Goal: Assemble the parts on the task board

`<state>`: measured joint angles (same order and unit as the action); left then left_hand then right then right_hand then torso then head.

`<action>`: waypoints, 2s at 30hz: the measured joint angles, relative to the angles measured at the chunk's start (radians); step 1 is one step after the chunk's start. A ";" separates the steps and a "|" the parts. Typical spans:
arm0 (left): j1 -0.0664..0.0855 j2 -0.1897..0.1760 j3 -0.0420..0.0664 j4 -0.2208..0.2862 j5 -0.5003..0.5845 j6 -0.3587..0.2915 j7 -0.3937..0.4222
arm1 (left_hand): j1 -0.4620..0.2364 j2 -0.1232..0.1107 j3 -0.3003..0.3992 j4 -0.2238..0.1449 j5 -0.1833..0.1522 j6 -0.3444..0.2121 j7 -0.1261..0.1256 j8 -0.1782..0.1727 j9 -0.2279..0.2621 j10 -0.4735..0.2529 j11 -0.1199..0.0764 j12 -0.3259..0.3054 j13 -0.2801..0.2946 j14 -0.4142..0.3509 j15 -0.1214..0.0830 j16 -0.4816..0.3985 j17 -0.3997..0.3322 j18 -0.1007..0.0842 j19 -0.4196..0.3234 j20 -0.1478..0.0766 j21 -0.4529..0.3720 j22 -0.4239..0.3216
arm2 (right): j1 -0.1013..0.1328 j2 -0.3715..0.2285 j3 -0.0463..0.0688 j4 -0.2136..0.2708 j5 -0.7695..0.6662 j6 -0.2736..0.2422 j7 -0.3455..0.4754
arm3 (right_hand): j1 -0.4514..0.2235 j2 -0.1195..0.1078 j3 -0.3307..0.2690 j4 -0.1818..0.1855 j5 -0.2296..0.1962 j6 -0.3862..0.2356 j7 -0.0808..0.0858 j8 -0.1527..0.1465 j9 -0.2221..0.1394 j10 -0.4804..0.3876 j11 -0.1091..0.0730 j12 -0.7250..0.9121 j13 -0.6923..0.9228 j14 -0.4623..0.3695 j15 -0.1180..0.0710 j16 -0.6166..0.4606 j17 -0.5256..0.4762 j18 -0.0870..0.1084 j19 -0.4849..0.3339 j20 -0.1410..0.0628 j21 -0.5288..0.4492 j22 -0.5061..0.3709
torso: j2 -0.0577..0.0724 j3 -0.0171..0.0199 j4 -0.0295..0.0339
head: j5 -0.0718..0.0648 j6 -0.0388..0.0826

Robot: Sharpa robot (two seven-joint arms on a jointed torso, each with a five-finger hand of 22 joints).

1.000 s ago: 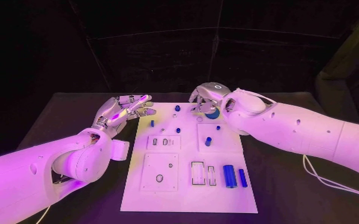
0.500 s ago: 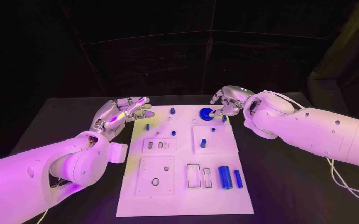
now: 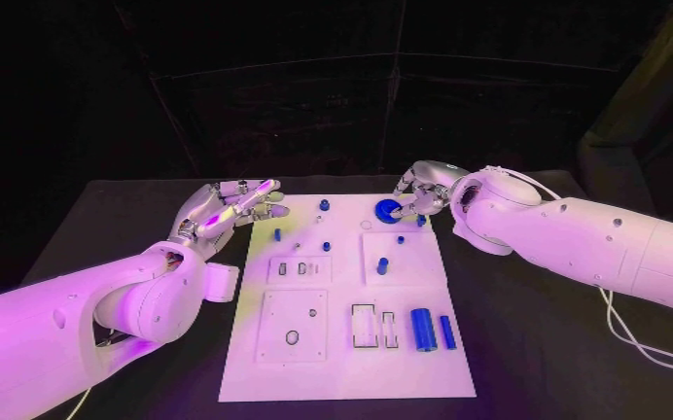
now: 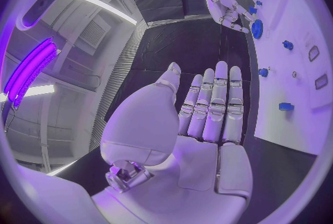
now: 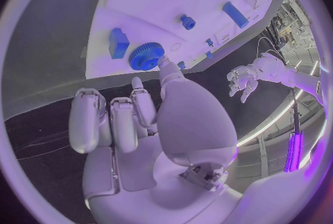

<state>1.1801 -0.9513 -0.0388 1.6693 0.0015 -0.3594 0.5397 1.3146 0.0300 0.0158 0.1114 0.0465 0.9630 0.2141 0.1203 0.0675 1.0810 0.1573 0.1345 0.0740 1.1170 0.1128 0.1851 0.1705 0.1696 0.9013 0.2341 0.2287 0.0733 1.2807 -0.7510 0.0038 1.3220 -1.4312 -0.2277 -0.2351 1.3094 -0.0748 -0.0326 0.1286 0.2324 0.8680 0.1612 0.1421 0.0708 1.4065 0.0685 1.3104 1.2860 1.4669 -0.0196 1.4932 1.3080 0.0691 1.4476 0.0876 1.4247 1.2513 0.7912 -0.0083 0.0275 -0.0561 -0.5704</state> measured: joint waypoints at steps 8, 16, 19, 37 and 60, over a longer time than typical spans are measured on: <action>0.000 0.001 0.000 -0.001 0.000 0.002 -0.001 | 0.000 0.000 0.000 0.000 0.000 0.000 0.000 0.000 0.000 0.000 0.000 0.000 0.000 0.000 0.000 0.000 0.000 0.000 0.000 0.000 0.000 0.000 | 0.000 0.023 0.000 -0.021 -0.011 0.023 -0.006 | 0.021 0.011 -0.004 0.003 0.000 0.000 0.000 0.015 0.000 0.055 0.005 0.141 0.022 0.000 0.007 0.034 0.000 0.000 0.015 0.007 0.029 0.056 | 0.000 -0.0004 0.0000 | 0.000 -0.004; 0.000 0.001 0.000 -0.002 0.000 0.003 -0.002 | 0.000 0.000 0.000 0.000 0.000 0.000 0.000 0.000 0.000 0.000 0.000 0.000 -0.001 0.000 0.000 0.000 0.001 0.000 0.000 0.000 0.000 0.000 | -0.001 0.042 0.000 -0.032 -0.029 0.045 -0.008 | 0.031 0.012 -0.009 -0.001 0.000 0.000 0.000 0.020 0.000 0.055 0.005 0.165 0.022 0.000 0.007 0.038 0.000 0.000 0.015 0.007 0.031 0.057 | 0.000 -0.0004 -0.0010 | -0.001 -0.005; 0.000 0.001 0.000 -0.003 0.000 0.004 -0.002 | 0.000 0.000 0.000 0.000 0.000 0.000 0.000 0.000 0.000 0.000 0.000 0.000 -0.001 0.000 0.000 0.000 0.001 0.000 0.000 0.000 0.000 0.000 | -0.001 0.047 0.000 -0.035 -0.036 0.049 -0.008 | 0.036 0.017 -0.010 -0.002 0.000 0.000 0.000 0.020 0.000 0.055 0.005 0.171 0.022 0.000 0.007 0.038 0.000 0.000 0.015 0.007 0.035 0.057 | 0.000 -0.0003 -0.0010 | -0.001 -0.005; 0.000 0.001 0.000 -0.005 0.000 0.009 -0.005 | 0.000 0.000 0.003 -0.003 0.000 0.000 0.000 0.000 0.000 0.000 0.000 0.000 -0.001 0.000 0.000 0.000 0.002 0.000 0.000 0.000 -0.004 -0.001 | 0.002 0.064 0.003 -0.048 -0.080 0.073 -0.014 | 0.114 0.074 0.053 -0.070 -0.047 0.042 -0.002 0.046 0.000 0.055 0.005 0.246 0.022 0.000 0.007 0.046 0.000 -0.016 0.015 0.007 0.051 0.057 | -0.001 0.0000 -0.0010 | -0.002 -0.008; 0.000 -0.002 0.000 -0.004 0.000 0.013 -0.009 | 0.004 0.004 0.000 -0.005 0.000 0.000 0.000 0.000 0.000 0.000 0.000 -0.003 0.000 0.000 0.000 0.000 0.003 0.000 0.000 0.000 -0.004 -0.001 | -0.008 0.071 0.000 0.082 -0.211 -0.110 -0.015 | 0.070 0.079 0.116 -0.069 0.043 0.088 -0.009 0.040 -0.006 0.059 0.001 0.257 0.022 0.000 0.007 0.050 -0.001 -0.015 0.015 0.007 0.074 0.056 | -0.001 -0.0008 0.0005 | 0.005 -0.005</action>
<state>1.1799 -0.9532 -0.0388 1.6655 0.0017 -0.3461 0.5309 1.3186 0.0341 0.0157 0.1060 0.0465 0.9630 0.2141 0.1203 0.0679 1.0810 0.1573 0.1311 0.0735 1.1170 0.1128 0.1851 0.1731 0.1695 0.9013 0.2341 0.2247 0.0726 1.2727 -0.6798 0.0034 1.4039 -1.6421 -0.3373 -0.2503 1.3797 0.0043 0.0838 0.0591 0.2757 0.9558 0.1519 0.1816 0.0646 1.4650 0.0696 1.5674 1.3078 1.4669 -0.0124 1.5429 1.3074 0.0537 1.4621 0.0946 1.4984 1.3076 0.7901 -0.0091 0.0280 -0.0515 -0.5755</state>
